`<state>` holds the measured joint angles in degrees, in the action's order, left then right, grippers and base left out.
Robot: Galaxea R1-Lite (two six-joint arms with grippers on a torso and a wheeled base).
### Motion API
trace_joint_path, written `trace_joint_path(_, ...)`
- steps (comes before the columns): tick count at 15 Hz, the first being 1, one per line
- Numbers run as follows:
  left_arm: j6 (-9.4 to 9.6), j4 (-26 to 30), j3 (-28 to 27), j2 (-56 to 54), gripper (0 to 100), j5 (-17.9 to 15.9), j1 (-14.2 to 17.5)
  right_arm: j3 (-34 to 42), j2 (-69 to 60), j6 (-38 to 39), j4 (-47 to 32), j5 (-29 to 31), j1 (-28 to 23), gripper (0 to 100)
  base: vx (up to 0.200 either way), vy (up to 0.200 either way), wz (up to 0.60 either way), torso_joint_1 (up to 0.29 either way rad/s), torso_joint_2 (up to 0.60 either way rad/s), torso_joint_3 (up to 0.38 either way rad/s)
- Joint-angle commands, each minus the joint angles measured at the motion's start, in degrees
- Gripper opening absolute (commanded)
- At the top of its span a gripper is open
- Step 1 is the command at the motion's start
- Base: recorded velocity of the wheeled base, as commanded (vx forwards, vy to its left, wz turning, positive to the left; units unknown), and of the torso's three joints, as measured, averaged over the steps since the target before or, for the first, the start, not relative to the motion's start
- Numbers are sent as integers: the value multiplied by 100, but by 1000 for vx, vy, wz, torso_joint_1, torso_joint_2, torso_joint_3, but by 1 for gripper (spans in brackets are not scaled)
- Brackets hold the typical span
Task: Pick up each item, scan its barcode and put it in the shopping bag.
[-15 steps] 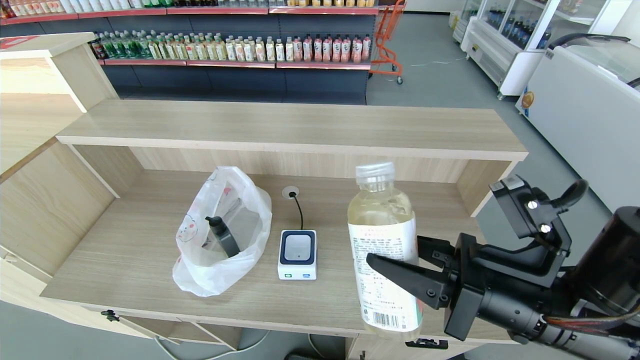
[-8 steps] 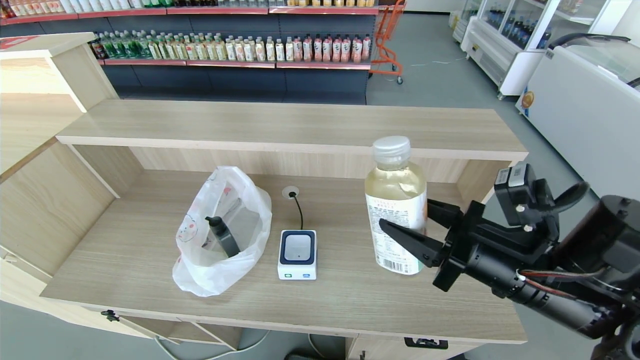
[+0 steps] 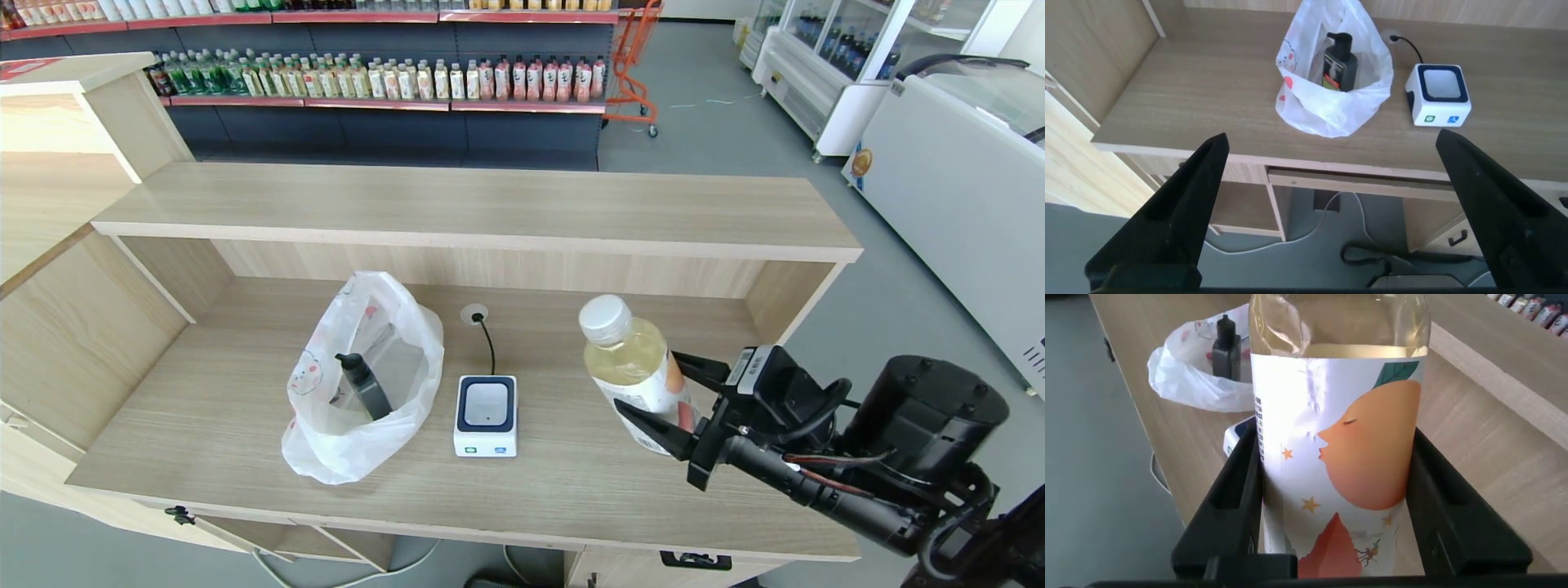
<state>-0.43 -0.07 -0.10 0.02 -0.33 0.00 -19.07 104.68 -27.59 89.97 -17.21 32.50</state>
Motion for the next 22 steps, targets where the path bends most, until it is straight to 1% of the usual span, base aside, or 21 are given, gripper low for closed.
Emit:
trace_joint_path(1, -1, -1, 1, -2, 100, -2, 0, -27, 96, -124, 3, -10, -95, 0, 0, 0, 0, 0, 0, 0)
trace_joint_path(5, -1, -1, 1, -2, 100, -2, 0, -53, 44, -440, 3, -89, -297, 0, 0, 0, 0, 0, 0, 0)
trace_joint_path(7, 8, -1, 1, -2, 100, -2, 0, -97, 9, -722, 3, -458, -499, 0, 0, 0, 0, 0, 0, 0)
trace_joint_path(12, -1, -1, 1, -2, 100, -2, 0, -97, -115, -766, 3, -555, -587, 0, 0, 0, 0, 0, 0, 0)
trace_joint_path(22, 16, -1, 1, -2, 100, -2, 0, -247, 70, -669, 3, -898, -596, 0, 0, 200, 0, 2, 3, 2)
